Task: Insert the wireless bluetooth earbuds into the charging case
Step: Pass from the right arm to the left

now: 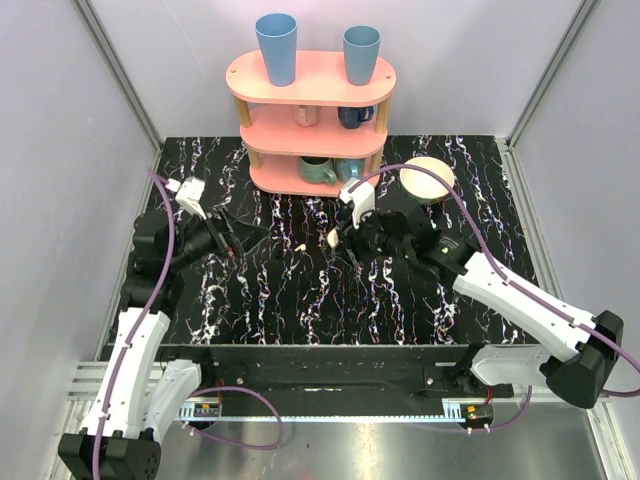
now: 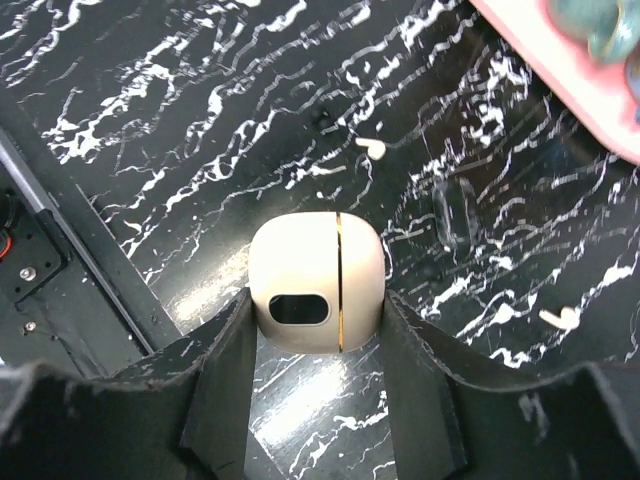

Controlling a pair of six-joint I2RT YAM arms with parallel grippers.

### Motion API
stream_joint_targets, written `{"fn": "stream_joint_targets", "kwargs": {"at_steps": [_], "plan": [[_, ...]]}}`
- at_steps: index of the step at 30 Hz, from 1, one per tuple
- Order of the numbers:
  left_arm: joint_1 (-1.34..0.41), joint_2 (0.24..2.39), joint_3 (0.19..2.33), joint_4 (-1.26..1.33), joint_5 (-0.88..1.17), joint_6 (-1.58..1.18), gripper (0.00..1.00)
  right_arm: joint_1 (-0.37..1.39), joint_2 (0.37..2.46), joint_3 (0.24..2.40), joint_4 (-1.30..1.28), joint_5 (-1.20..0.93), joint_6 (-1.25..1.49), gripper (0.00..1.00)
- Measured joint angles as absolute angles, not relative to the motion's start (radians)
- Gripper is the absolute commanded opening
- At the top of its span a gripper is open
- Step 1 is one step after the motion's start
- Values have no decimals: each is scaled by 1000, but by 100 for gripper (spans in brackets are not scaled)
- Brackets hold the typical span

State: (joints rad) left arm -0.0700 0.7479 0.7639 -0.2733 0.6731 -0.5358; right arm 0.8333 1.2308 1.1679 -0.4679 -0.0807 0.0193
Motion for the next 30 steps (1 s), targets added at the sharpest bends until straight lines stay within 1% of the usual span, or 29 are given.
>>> {"fn": "stream_joint_targets", "kwargs": {"at_steps": [4,8,10,15,19,27,30], "plan": [[-98,775,823,-224,774,-564,99,889,1208,1172,-439,-79,-72,11],[-166,801,855,-219,812,-566,99,968,1208,1172,-427,-47,-187,8],[-215,822,873,-237,811,-553,99,1007,1208,1168,-408,-14,-249,6],[-314,863,884,-298,793,-511,99,1071,1200,1099,-306,88,-396,6],[-353,873,884,-324,777,-493,99,1101,1199,1053,-257,140,-475,6],[-408,905,884,-329,729,-478,93,1107,1200,1048,-176,186,-527,6],[-429,928,884,-330,701,-479,92,1110,1200,1048,-160,191,-528,6]]}}
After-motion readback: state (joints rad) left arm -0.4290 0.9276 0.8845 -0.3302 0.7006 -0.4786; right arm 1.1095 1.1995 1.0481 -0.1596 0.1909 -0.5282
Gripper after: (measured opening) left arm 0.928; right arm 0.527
